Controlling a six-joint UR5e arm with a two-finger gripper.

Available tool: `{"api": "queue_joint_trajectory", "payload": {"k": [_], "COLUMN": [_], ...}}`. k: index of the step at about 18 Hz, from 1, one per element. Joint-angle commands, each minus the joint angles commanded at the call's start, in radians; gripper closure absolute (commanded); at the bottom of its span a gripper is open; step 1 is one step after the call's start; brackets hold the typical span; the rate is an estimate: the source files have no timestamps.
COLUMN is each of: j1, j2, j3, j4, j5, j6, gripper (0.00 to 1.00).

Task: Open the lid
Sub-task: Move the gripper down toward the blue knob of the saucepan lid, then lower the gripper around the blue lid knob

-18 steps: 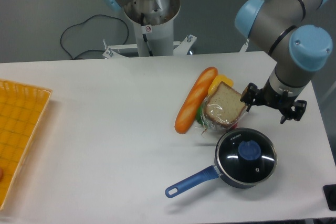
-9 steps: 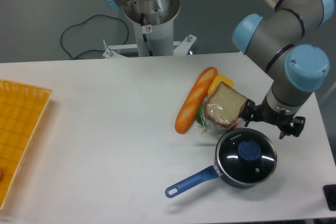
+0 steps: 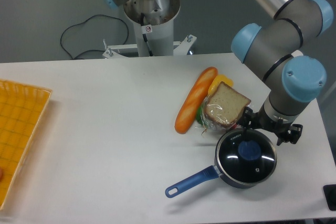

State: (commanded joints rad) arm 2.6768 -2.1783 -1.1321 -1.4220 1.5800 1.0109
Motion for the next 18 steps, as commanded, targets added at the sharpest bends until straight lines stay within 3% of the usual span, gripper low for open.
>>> {"api": "queue_joint_trajectory", "payload": {"k": [9, 18], "j1": [-0.008, -0.014], "j2": [0.005, -0.041], "j3": [-0.006, 0.067], "j4": [-0.002, -0.04], "j5": [-0.011, -0.012], "j6": [-0.041, -0.081], "gripper": [0.0, 0.0]}}
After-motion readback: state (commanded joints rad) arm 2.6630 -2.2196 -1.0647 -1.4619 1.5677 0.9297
